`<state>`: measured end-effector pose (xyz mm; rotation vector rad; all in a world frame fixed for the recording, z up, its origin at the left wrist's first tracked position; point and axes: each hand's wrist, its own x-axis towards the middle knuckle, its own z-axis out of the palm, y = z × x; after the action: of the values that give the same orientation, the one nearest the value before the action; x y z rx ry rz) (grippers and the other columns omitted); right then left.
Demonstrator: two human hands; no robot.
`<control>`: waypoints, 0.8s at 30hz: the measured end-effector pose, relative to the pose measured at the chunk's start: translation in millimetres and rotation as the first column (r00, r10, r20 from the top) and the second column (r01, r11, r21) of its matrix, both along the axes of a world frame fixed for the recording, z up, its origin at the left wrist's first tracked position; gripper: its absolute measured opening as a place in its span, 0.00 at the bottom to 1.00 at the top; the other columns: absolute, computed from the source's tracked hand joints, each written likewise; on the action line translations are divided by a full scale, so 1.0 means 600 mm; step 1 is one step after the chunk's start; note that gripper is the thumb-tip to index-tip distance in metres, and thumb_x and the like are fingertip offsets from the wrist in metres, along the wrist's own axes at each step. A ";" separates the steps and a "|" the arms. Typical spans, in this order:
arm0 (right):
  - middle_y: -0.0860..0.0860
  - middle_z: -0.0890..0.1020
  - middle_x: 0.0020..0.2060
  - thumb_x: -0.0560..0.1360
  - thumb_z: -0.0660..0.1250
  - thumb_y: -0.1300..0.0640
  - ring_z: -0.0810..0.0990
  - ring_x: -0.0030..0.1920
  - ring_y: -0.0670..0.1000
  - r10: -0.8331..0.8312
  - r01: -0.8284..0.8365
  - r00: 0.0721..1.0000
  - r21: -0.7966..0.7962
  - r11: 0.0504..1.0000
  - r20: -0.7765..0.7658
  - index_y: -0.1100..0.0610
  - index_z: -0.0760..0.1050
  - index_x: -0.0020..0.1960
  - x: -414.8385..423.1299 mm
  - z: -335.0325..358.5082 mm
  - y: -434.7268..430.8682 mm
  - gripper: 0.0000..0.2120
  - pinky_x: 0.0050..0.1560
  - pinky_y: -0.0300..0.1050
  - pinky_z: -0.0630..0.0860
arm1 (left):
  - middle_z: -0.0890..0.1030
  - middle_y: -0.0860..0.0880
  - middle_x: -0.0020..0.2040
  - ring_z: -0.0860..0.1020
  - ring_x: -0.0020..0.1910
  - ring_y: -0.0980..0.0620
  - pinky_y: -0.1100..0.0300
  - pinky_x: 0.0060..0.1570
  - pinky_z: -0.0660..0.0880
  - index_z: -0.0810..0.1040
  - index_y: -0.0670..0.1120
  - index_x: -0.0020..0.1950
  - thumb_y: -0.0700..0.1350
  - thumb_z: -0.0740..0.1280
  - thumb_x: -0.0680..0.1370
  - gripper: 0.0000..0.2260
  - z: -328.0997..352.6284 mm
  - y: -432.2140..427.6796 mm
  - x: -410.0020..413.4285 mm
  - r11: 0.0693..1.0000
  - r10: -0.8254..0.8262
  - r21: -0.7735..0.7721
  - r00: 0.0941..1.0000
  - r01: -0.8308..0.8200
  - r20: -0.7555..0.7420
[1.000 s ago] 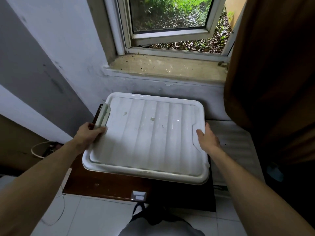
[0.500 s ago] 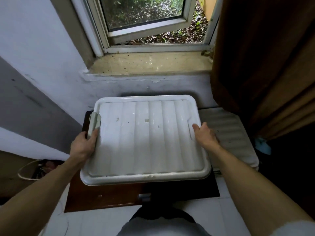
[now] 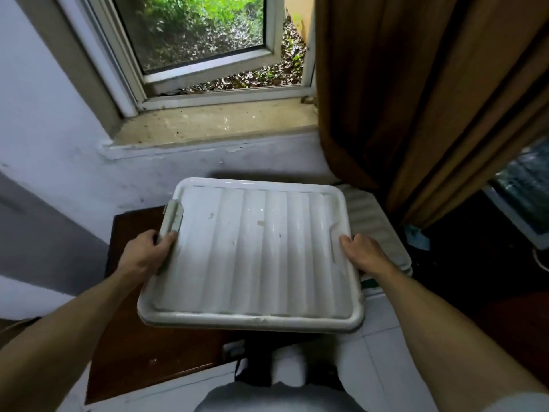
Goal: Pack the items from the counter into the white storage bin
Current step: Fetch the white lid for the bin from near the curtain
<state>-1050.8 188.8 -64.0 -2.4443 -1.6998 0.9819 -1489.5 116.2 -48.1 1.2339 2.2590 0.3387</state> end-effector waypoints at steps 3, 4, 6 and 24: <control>0.63 0.78 0.60 0.80 0.51 0.39 0.78 0.57 0.61 -0.052 0.051 0.998 0.038 0.998 0.030 0.63 0.73 0.64 0.062 -0.004 -0.027 0.30 0.54 0.51 0.72 | 0.80 0.43 0.41 0.76 0.34 0.47 0.56 0.31 0.68 0.73 0.45 0.41 0.62 0.61 0.78 0.21 0.008 0.015 0.059 0.997 -0.072 0.027 0.995 0.074 -0.075; 0.63 0.78 0.61 0.80 0.50 0.39 0.78 0.58 0.62 -0.057 0.055 0.997 0.049 0.997 0.045 0.63 0.72 0.65 0.085 -0.004 -0.031 0.31 0.55 0.51 0.72 | 0.80 0.43 0.42 0.76 0.35 0.45 0.55 0.34 0.68 0.72 0.45 0.40 0.63 0.60 0.78 0.21 0.009 0.019 0.081 0.995 -0.089 0.038 0.991 0.093 -0.095; 0.63 0.77 0.62 0.81 0.50 0.38 0.77 0.60 0.62 -0.058 0.054 0.996 0.067 0.996 0.067 0.63 0.71 0.67 0.133 0.000 -0.036 0.31 0.57 0.51 0.72 | 0.79 0.46 0.43 0.77 0.41 0.43 0.52 0.40 0.72 0.74 0.43 0.41 0.64 0.60 0.78 0.24 0.012 0.026 0.127 0.992 -0.110 0.051 0.988 0.116 -0.112; 0.61 0.80 0.52 0.82 0.52 0.38 0.75 0.44 0.56 -0.103 0.090 0.988 0.104 0.990 0.119 0.63 0.75 0.58 0.597 0.046 -0.054 0.28 0.48 0.49 0.76 | 0.79 0.45 0.35 0.77 0.32 0.48 0.56 0.31 0.68 0.73 0.45 0.36 0.67 0.59 0.77 0.25 0.013 0.083 0.590 0.978 -0.200 0.055 0.978 0.203 -0.057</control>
<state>-692.6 156.3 -36.3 -2.5444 -1.6027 0.7330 -1135.5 165.9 -40.6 1.5047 2.1560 0.3029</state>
